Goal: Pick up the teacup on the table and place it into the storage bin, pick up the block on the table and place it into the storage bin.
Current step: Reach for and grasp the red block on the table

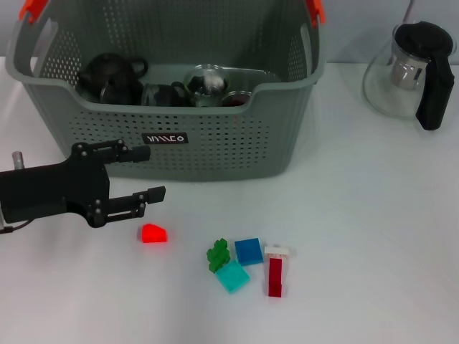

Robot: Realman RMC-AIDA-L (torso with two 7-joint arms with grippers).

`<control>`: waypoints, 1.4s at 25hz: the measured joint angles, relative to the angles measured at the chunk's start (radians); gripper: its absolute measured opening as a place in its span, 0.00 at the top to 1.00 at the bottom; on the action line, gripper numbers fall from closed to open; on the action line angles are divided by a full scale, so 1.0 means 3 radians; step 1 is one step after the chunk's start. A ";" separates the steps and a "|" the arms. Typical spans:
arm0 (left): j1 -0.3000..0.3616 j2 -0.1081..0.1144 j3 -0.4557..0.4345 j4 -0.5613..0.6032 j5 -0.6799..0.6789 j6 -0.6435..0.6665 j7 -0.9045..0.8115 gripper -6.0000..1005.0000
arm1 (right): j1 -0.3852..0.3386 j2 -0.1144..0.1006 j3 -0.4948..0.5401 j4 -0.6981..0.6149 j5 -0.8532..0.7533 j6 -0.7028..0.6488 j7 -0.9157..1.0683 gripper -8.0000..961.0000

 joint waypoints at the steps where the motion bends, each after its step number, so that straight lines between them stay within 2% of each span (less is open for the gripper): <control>1: 0.0003 0.0000 0.0000 0.0003 0.0002 0.0000 0.0000 0.33 | -0.0048 0.0000 0.0002 -0.0108 0.0034 -0.0042 0.0005 0.18; 6: 0.0012 0.0001 -0.0001 0.0011 0.0006 0.0000 0.0000 0.33 | -0.0452 -0.0004 0.0032 -0.0846 0.0373 -0.0474 -0.0035 0.01; 13: 0.0025 0.0005 0.0000 0.0015 0.0004 0.0000 0.0000 0.33 | -0.1223 -0.0006 0.0022 -0.2027 0.1025 -0.1377 -0.0192 0.02; 15: 0.0027 0.0005 0.0000 0.0015 0.0006 -0.0001 0.0003 0.33 | -0.1389 -0.0009 0.0063 -0.2235 0.1162 -0.1711 -0.0228 0.02; 16: 0.0027 0.0005 0.0000 0.0013 0.0008 -0.0002 0.0008 0.33 | -0.1488 -0.0012 0.0123 -0.2340 0.1224 -0.2091 -0.0242 0.02; 17: 0.0028 0.0005 0.0000 0.0012 0.0009 -0.0002 0.0013 0.33 | -0.1488 -0.0012 0.0123 -0.2340 0.1224 -0.2091 -0.0242 0.02; 21: 0.0033 0.0005 0.0000 0.0009 0.0007 -0.0003 0.0018 0.33 | -0.1567 -0.0012 0.0244 -0.2369 0.1242 -0.2866 -0.0182 0.01; 24: 0.0036 0.0005 0.0000 0.0005 0.0007 -0.0002 0.0019 0.33 | -0.1657 -0.0007 0.0241 -0.2345 0.1156 -0.3183 -0.0101 0.01; 29: 0.0040 0.0003 0.0000 -0.0001 0.0008 -0.0011 0.0025 0.33 | -0.1761 -0.0002 0.0157 -0.2137 0.0967 -0.3207 -0.0061 0.01; 35: 0.0040 0.0000 -0.0001 -0.0002 0.0003 -0.0009 0.0026 0.33 | -0.1733 -0.0003 -0.0031 -0.1633 0.0737 -0.2990 -0.0097 0.01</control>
